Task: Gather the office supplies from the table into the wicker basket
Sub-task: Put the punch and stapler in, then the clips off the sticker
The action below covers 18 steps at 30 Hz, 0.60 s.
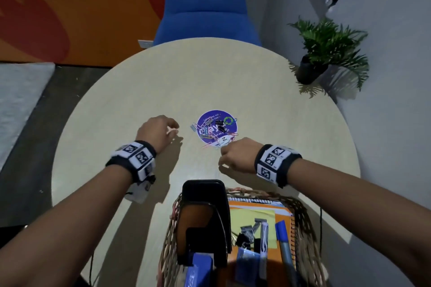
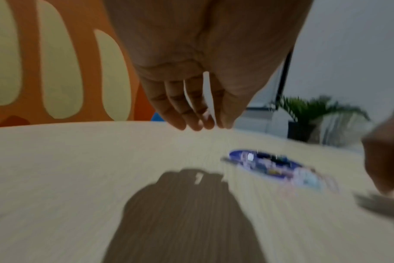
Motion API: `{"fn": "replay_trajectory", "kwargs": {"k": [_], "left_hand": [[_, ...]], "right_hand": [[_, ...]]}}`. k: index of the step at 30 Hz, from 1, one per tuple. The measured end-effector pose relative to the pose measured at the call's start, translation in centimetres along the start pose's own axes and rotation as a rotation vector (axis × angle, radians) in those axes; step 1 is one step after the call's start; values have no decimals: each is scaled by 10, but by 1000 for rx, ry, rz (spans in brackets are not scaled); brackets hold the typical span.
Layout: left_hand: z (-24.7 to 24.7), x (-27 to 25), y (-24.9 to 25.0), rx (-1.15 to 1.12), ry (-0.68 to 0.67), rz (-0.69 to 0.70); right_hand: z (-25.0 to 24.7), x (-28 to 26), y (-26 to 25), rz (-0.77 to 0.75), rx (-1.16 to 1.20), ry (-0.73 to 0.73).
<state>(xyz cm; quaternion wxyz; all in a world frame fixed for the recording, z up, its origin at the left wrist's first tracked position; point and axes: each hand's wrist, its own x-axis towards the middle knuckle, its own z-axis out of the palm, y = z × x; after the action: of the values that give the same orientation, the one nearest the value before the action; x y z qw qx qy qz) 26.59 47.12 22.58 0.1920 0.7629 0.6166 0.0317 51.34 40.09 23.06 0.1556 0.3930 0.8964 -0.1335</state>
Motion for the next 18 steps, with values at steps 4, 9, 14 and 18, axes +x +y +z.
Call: {"fn": "replay_trajectory", "kwargs": {"k": [4,9,14,18], "left_hand": [[33,16,8,158,-47,207],[48,33,11,126,-18,249],[57,50,10,80,20,253],[56,59,12,52,8,273]], "right_hand": [[10,21,2,-110,-27,-24],[25,32,1,-138,19,0],[23,41,0,-104,74,-76],[21,42,-2,-43,73,-160]]}}
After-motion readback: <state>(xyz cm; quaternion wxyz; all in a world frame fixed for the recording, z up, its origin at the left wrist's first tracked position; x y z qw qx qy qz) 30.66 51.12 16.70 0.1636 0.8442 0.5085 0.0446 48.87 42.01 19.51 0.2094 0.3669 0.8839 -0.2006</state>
